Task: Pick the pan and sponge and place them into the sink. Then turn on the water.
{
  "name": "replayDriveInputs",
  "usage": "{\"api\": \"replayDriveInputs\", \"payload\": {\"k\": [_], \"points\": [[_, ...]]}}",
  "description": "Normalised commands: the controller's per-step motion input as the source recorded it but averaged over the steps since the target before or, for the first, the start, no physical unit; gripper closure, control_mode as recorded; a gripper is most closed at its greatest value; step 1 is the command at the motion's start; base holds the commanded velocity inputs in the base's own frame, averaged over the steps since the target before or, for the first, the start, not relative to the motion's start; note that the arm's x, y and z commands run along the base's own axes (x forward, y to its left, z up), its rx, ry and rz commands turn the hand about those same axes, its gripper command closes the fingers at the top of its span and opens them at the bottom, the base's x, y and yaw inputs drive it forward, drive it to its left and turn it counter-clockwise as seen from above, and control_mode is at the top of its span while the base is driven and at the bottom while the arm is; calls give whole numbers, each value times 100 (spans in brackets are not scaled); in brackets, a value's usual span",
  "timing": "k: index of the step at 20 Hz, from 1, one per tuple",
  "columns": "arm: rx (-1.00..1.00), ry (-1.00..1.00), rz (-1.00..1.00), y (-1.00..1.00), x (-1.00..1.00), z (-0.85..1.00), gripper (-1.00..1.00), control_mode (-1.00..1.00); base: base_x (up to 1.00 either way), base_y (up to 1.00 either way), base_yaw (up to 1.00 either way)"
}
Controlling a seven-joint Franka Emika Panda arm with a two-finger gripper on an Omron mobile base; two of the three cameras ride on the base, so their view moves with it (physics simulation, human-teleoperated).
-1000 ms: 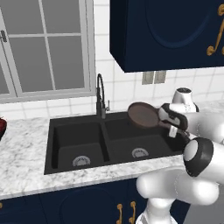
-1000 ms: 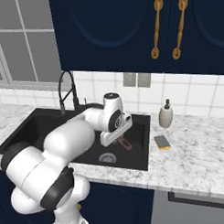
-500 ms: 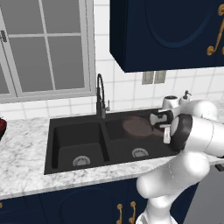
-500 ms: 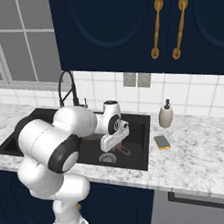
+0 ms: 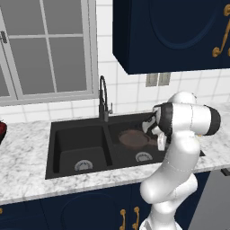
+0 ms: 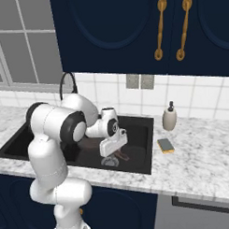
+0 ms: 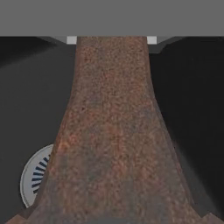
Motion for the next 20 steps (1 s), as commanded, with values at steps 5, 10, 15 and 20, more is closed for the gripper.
{"api": "replayDriveInputs", "payload": {"k": [5,10,15,20], "points": [[-8,1,0,25,19,-57,100,-100,0,0,0],[-7,0,0,14,12,-68,100,-100,0,0,0],[-9,0,0,5,16,-74,100,-100,0,0,0],[-4,-2,0,0,33,-56,100,-100,0,0,0]]}}
